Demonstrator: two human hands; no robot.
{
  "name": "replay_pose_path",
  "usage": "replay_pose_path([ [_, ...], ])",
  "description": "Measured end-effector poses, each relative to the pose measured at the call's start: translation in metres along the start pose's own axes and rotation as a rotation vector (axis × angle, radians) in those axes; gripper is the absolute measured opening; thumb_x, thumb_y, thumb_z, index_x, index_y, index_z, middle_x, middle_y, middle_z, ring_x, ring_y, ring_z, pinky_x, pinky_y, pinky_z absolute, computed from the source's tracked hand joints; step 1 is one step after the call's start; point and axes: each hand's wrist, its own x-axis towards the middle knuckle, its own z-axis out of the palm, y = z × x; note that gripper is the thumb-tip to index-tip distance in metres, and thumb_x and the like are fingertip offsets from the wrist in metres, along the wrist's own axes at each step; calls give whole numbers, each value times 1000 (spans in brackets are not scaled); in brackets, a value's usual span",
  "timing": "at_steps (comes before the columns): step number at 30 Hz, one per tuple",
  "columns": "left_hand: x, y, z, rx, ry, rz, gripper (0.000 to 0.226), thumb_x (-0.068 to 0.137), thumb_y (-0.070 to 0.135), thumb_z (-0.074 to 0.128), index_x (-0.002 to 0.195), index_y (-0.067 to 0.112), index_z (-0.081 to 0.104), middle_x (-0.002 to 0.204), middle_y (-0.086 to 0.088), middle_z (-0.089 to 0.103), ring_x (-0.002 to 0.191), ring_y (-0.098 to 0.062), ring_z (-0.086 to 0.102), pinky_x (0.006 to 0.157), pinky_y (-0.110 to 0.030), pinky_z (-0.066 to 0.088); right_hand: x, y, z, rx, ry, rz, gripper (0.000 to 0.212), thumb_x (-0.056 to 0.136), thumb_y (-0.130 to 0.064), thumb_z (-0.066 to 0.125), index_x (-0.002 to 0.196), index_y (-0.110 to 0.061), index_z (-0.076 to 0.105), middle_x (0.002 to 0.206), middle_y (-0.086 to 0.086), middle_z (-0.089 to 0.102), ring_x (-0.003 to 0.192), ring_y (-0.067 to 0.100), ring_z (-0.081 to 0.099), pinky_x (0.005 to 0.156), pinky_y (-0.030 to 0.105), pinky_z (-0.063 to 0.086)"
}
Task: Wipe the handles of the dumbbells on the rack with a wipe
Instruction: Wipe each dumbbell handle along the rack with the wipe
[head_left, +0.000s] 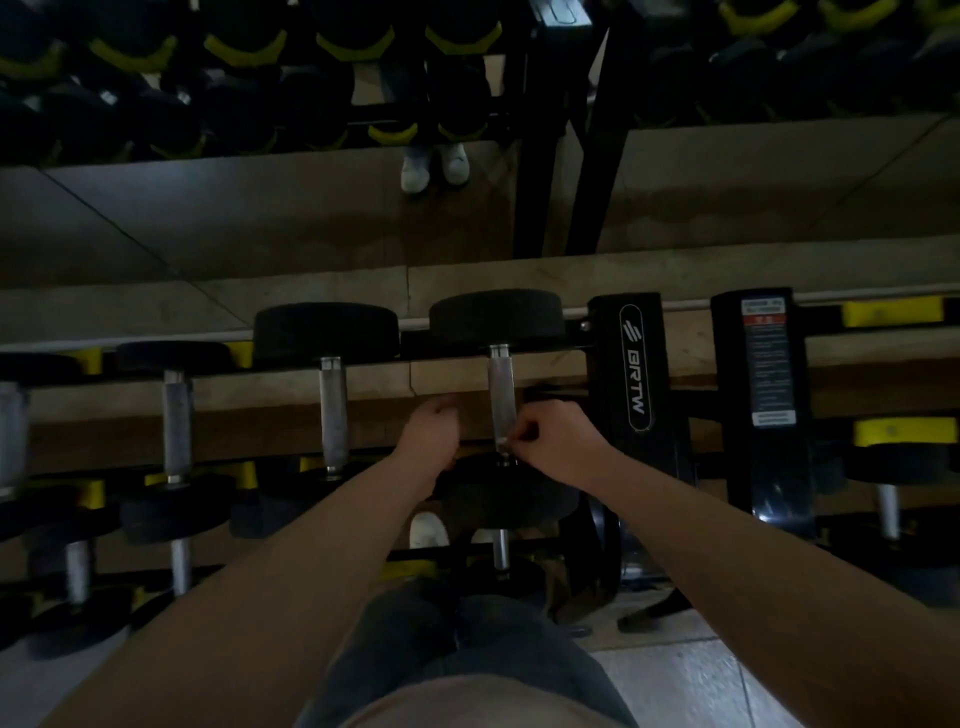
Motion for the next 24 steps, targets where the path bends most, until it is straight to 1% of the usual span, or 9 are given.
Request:
replay_pose_path([
  [3,8,1,-7,8,-39,-44,39,100,9,44,137,17,54,123,-23,59,90,-32,58,62,-35,50,16,-9,-5,45,133,16,8,91,-21,70,98,-24,73,96,-12,68,89,1,64,70,13,47],
  [5,9,0,-12,17,-80,-48,45,97,-1,42,136,18,55,128,-19,59,89,-28,51,55,-29,42,26,-19,-9,94,290,33,12,94,-21,66,104,-23,72,98,-12,68,89,3,63,68,13,45],
  [7,11,2,-15,18,-103,-56,47,97,-3,38,135,17,57,119,-14,61,82,-22,49,54,-27,37,31,-26,-10,146,392,79,14,96,-20,64,107,-24,71,99,-11,67,88,3,61,67,14,42],
  [9,12,6,-18,32,-129,-59,46,99,-2,37,133,18,59,120,-10,61,96,-26,57,64,-30,45,27,-27,-6,95,368,101,14,95,-22,64,107,-26,71,100,-11,67,89,3,62,68,15,44],
  [12,17,8,-20,114,-168,-8,39,97,5,49,128,25,62,133,-6,58,121,-29,54,89,-40,50,9,-17,5,-82,195,128,14,92,-24,67,104,-28,74,102,-9,71,94,7,65,73,16,46],
  [15,17,3,-19,166,-251,35,29,96,14,57,119,31,65,129,-2,62,108,-25,60,74,-30,50,-6,-13,9,-182,37,200,12,91,-24,69,101,-24,75,96,-8,68,93,11,63,77,20,47],
  [18,13,1,-18,242,-291,63,18,97,24,59,113,29,67,109,0,67,73,-13,55,52,-22,38,-5,-24,10,-185,86,221,7,88,-22,70,95,-21,74,91,-6,66,94,15,65,76,25,50],
  [21,17,-3,-16,275,-313,126,18,96,42,61,107,30,69,97,5,70,70,-11,53,54,-24,39,-1,-37,15,21,274,236,14,88,-26,73,101,-19,76,97,-4,70,94,13,64,81,27,53],
  [24,26,-3,-17,191,-313,151,14,92,41,68,100,30,71,99,5,73,79,-10,62,66,-26,50,0,-44,19,76,324,233,21,91,-28,71,110,-19,75,103,-4,71,95,11,63,80,23,50],
])
